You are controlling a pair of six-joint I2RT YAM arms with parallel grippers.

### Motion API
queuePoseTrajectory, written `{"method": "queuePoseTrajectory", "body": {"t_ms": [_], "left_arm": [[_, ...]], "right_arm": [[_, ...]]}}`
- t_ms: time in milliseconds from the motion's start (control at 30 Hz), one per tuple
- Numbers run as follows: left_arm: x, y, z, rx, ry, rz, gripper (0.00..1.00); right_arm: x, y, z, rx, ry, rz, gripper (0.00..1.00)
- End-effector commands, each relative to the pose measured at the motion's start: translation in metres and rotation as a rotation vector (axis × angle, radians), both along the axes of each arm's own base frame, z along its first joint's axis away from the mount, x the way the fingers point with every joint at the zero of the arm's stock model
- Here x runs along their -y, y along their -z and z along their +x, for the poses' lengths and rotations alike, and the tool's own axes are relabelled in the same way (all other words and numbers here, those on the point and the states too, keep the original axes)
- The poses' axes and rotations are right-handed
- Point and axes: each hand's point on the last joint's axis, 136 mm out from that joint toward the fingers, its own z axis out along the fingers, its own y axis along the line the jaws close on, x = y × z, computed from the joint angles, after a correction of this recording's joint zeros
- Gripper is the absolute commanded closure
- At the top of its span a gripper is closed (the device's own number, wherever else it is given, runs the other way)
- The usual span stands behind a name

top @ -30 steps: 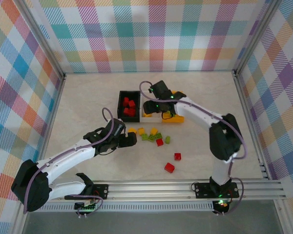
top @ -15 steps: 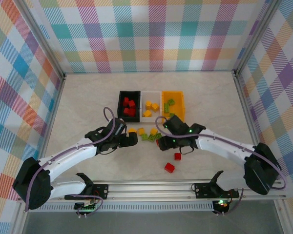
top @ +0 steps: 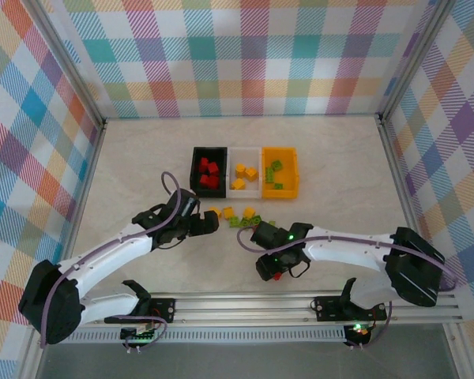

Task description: Sort the legos into containers by color

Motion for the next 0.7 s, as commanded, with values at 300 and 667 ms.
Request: {"method": "queuePoseTrajectory", "body": {"t_ms": [300,667], "left_arm": [[-0.010,-0.017,0.001,0.025,-0.013,-0.001,0.00],[-0.025,-0.014,-0.003,0.027,-0.057,0.025,0.00]], "right_arm": [[-0.003,0.019,-0.002,-0.012,0.005,-0.041,0.52],[-0.061,-0.049,0.065,0.135,-0.022,0.184,0.68]]}}
